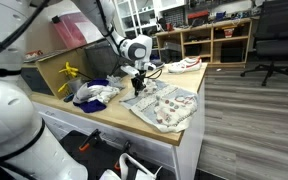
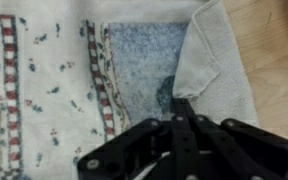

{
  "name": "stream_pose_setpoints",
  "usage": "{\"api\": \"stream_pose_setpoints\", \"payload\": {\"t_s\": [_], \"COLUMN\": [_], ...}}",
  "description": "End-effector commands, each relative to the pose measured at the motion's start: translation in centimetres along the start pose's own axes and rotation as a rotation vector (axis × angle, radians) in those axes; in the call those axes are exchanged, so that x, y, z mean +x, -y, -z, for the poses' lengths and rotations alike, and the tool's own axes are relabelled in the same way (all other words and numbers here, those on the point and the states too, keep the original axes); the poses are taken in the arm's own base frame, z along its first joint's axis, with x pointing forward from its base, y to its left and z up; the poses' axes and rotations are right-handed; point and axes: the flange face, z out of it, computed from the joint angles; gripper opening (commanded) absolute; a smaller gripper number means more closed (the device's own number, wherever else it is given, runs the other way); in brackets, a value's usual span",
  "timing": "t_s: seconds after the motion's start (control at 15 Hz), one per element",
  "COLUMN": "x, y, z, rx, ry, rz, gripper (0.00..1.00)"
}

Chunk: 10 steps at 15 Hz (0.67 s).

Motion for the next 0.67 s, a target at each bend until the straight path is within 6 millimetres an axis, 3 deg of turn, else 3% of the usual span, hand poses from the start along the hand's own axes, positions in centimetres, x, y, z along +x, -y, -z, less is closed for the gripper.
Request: {"api": "stream_pose_setpoints", "payload": {"t_s": [0.0, 0.6], "x": [-1.7, -2.4], "y": [0.3, 0.3], "z": [-0.2, 0.5], "rx": [-0.006, 0.003], "ry": [0.039, 0.047], "rz": [-0.007, 0.005], "gripper": [0.0, 0.0]}}
